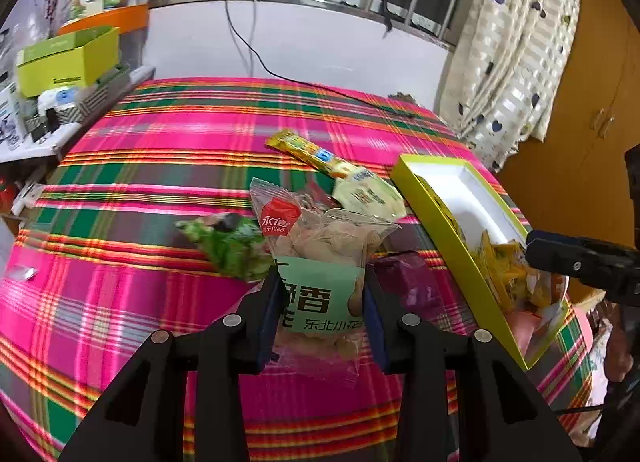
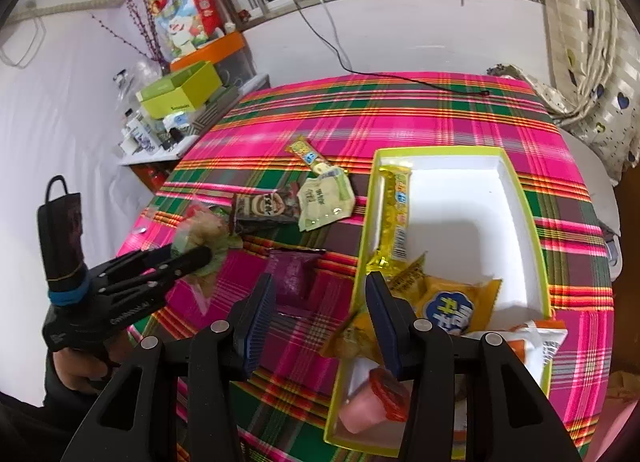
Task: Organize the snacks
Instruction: 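Grasp green-labelled peanut bag with left tool while right tool grasps purple packet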
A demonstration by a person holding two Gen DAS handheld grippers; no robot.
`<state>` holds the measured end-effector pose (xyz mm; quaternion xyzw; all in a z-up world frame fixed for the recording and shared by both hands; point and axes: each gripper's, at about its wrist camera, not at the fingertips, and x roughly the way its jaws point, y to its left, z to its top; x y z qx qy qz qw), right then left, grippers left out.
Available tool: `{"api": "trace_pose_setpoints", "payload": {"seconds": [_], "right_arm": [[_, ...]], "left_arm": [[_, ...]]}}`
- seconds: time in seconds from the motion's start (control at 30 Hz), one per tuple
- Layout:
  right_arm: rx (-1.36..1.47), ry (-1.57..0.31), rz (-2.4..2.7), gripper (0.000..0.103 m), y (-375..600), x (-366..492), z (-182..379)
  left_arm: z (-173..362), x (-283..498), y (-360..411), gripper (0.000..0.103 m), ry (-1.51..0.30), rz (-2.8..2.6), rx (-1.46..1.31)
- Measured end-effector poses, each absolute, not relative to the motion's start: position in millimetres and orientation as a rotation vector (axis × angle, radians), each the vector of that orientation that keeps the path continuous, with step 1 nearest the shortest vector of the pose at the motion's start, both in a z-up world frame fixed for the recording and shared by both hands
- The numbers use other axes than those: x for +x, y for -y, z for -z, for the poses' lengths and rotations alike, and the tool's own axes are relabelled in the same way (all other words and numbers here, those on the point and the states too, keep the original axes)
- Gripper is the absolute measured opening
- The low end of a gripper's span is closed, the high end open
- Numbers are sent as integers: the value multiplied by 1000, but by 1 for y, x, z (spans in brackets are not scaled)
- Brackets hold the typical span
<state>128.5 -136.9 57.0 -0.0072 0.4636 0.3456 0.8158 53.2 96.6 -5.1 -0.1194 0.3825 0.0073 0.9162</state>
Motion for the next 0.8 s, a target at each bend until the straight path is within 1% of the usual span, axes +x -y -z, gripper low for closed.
{"api": "trace_pose_setpoints", "payload": {"seconds": [0.27,0.8], "right_arm": [[-47,-1016,-753,45,110,130,-49],[-170,-1146,-735,45,51,141,-8]], "left_arm": [[3,44,-114,39,-768,-42,-276],[7,37,-129,39,-764,-38,-313]]}}
